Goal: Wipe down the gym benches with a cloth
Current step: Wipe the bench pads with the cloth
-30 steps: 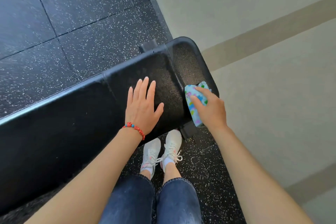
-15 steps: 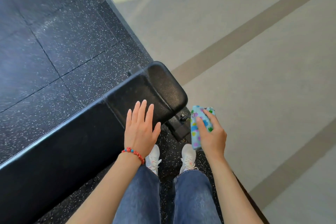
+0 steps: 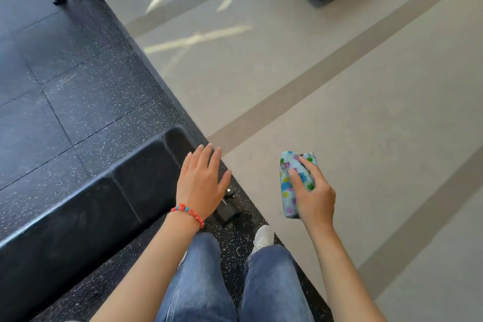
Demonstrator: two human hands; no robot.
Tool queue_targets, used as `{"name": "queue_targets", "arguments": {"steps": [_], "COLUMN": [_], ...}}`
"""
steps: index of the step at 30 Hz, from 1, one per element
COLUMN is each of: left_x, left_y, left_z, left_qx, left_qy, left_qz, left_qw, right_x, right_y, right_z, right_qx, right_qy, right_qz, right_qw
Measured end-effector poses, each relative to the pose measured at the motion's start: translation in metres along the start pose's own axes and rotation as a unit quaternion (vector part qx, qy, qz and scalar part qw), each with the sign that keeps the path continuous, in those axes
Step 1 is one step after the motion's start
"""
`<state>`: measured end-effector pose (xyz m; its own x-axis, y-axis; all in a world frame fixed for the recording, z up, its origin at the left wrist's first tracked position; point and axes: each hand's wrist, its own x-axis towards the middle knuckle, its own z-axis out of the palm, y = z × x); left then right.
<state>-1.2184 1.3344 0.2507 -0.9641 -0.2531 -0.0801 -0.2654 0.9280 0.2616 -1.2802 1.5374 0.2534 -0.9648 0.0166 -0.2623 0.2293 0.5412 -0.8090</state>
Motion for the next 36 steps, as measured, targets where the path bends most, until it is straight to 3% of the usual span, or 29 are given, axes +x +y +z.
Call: {"name": "queue_targets", "arguments": {"steps": [6,14,24,36], "left_x": [0.037,0.082,0.186,0.354], "left_y": [0.081,0.115,0.105,0.029], "left_z": [-0.001,-0.015,-0.017,-0.061], "left_qx": [0.003,0.002,-0.017,-0.018], "left_qy": [0.01,0.024,0.035,0.083], "left_qz": [0.034,0.051,0.037,-0.035], "left_qw": [0.999,0.998,0.999,0.996], "right_x": [0.04,0.082,0.186,0.355], "right_y": [0.001,-0.016,-0.068,-0.193], "right_z": [-0.073,-0.103,-0.077,0.014], "right_qx": [-0.004,0.011,0.0,-0.003], "right_qy": [0.011,0.015,-0.011,-0.088], "right_qz": [-0.021,-0.016,-0.038,-0.077], "right_qw": [1.0,1.0,0.999,0.993]}}
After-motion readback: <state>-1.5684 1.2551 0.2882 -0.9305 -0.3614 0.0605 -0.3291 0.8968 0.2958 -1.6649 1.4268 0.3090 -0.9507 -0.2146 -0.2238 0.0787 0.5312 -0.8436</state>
